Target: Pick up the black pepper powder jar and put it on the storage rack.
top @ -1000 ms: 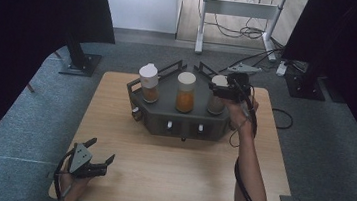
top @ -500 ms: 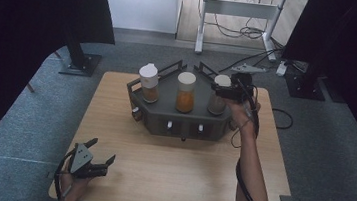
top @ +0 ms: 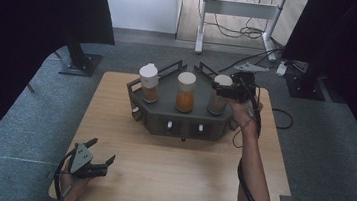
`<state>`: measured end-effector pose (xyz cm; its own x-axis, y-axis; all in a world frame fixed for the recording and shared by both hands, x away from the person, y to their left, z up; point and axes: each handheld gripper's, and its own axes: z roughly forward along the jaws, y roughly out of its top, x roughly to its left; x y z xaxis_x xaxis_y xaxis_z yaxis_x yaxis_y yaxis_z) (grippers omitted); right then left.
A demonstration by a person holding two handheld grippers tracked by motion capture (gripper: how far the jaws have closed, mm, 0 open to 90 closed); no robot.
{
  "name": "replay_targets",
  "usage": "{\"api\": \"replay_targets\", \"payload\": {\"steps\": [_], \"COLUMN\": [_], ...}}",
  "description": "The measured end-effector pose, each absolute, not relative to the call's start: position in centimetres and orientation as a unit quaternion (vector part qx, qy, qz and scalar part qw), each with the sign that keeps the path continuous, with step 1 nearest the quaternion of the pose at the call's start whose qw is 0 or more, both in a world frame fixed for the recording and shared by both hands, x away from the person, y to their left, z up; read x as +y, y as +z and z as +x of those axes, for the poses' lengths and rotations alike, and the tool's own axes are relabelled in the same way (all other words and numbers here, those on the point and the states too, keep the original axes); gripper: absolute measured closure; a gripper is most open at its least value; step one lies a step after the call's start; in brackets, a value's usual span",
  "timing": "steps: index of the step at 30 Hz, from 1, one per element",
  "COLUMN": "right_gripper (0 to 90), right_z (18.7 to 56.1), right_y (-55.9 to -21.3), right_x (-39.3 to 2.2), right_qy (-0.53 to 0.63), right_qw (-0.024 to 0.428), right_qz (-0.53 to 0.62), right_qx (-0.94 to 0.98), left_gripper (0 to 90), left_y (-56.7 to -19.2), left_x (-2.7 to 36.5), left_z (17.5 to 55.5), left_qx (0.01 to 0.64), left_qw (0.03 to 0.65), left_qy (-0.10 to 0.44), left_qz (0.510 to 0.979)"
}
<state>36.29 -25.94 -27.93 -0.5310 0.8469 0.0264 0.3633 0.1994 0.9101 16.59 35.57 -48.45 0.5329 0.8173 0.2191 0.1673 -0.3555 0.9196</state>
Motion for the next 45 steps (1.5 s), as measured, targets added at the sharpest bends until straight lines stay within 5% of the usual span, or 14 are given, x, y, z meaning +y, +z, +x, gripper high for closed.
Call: {"api": "replay_targets", "payload": {"steps": [45], "right_gripper": [16.4], "right_z": [29.0], "right_y": [-26.1], "right_x": [-28.1], "right_qy": [0.488], "right_qw": [0.275], "right_qz": [0.365], "right_qx": [0.744], "left_gripper": [10.0], "left_y": [-48.6], "left_x": [35.3], "left_z": [17.4], "left_qx": [0.320], "left_qw": [0.466], "left_qy": [0.330], "left_qz": [0.756]}}
